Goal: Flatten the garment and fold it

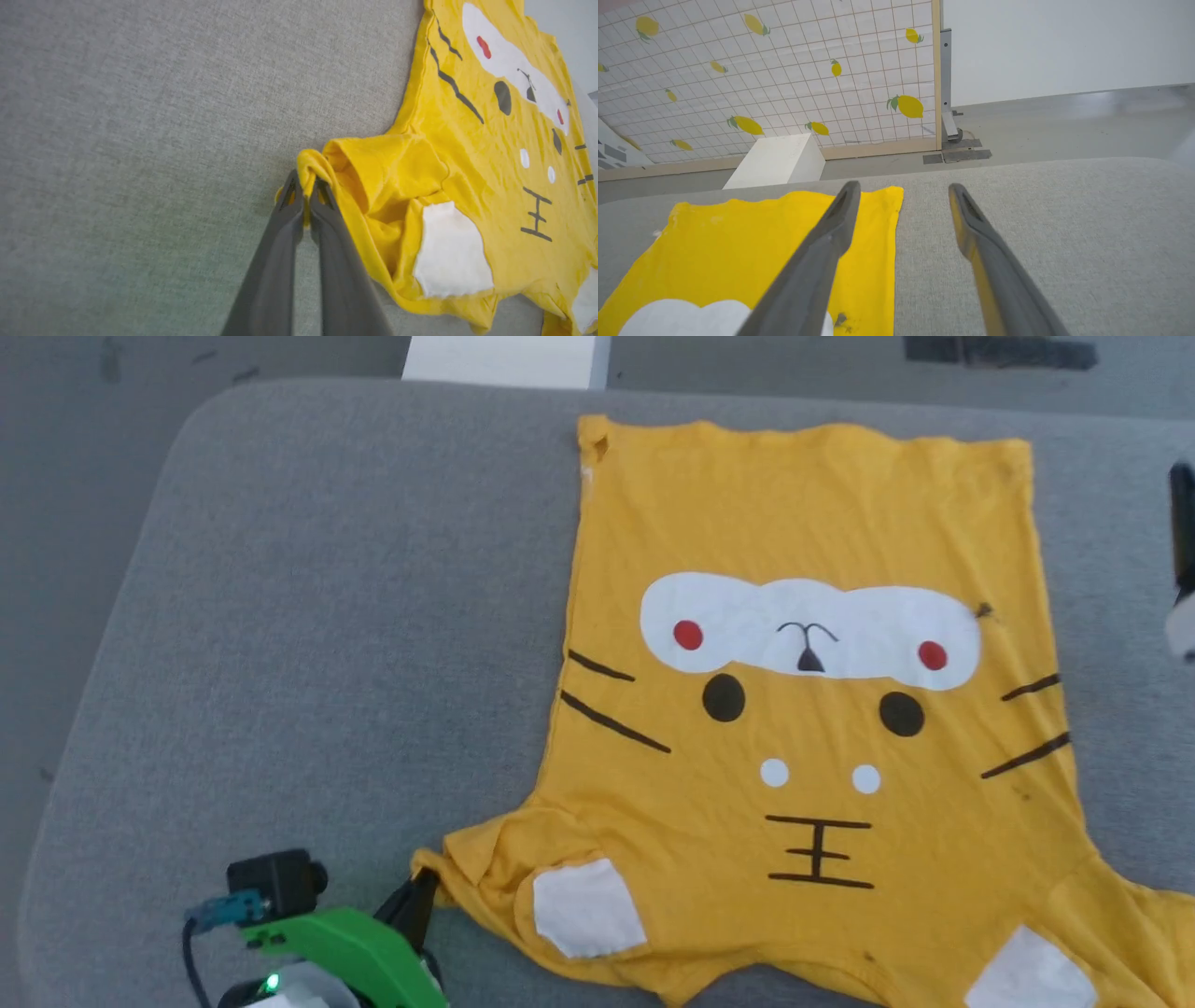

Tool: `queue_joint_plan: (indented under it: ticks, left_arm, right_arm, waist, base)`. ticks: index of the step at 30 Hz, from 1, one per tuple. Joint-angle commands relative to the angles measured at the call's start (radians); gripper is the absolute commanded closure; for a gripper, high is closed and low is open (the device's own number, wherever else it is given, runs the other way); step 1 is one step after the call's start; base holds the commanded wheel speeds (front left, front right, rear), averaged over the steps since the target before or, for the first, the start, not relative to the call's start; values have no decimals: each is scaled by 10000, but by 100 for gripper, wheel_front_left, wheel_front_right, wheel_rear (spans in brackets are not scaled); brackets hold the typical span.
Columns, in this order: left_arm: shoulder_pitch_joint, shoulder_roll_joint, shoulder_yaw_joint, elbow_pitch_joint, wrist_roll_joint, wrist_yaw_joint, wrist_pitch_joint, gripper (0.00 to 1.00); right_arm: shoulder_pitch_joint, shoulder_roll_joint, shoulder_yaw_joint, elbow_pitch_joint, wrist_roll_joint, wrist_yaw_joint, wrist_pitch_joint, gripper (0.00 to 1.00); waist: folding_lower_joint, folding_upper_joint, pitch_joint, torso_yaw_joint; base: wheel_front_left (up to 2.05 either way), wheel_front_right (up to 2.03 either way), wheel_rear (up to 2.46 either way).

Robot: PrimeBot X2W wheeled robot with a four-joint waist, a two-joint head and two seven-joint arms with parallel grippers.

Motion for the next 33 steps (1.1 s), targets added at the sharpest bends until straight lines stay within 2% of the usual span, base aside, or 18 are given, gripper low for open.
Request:
queue_joint_plan:
  ticks: [1, 5, 11, 16, 22, 23, 24, 26, 27, 30, 33]
  left_arm:
    - [-274, -106, -84, -97, 65, -94, -82, 100]
    - [-658, -306, -415, -347, 194, -277, -205, 100]
    - [-948, -617, -863, -636, 260, -540, -392, 100]
    - [-1013, -790, -1030, -745, 227, -686, -586, 100]
    - [-1002, -866, -1093, -755, 256, -672, -715, 100]
    - [-996, -868, -1082, -736, 253, -667, -736, 100]
    - [-989, -870, -1071, -708, 244, -662, -754, 100]
    - [-1000, -875, -1060, -653, 240, -649, -778, 100]
    - [-1013, -877, -1067, -627, 238, -651, -777, 100]
    - [-1062, -878, -1119, -520, 237, -673, -757, 100]
    - [-1054, -855, -1111, -396, 232, -650, -748, 100]
  right_arm:
    - [-575, -213, 56, 338, -157, -13, 211, 0]
    - [-2067, -827, -75, 1343, -570, -13, 1027, 0]
    - [-3615, -1345, -985, 2299, -1353, -13, 2724, 0]
    - [-4449, -1485, -1647, 2410, -2140, -13, 4271, 0]
    - [-4817, -1464, -2032, 2091, -3215, -13, 6034, 0]
    - [-4818, -1434, -2017, 2010, -3326, -13, 6305, 6]
    - [-4806, -1395, -1996, 1894, -3429, -13, 6633, 53]
    - [-4684, -1386, -1800, 1604, -3551, -13, 7088, 80]
    - [-4586, -1416, -1704, 1444, -3580, -13, 7208, 100]
    - [-4039, -1550, -1450, 888, -3442, -13, 7232, 100]
    - [-3411, -1489, -1522, 309, -2988, -13, 6233, 100]
  waist:
    - [0, 0, 1049, 937]
    - [0, 0, 1810, 1590]
    - [0, 0, 2785, 2490]
    - [0, 0, 3457, 2894]
    - [0, 0, 3775, 2948]
    - [0, 0, 3782, 2925]
    - [0, 0, 3785, 2894]
    - [0, 0, 3761, 2838]
    - [0, 0, 3739, 2820]
    - [0, 0, 3561, 2757]
    - [0, 0, 3220, 2659]
  base:
    - [0, 0, 0]
    - [0, 0, 0]
    - [0, 0, 0]
    - [0, 0, 0]
    - [0, 0, 0]
    - [0, 0, 0]
    - [0, 0, 0]
    - [0, 0, 0]
    - [0, 0, 0]
    - [0, 0, 0]
    - [0, 0, 0]
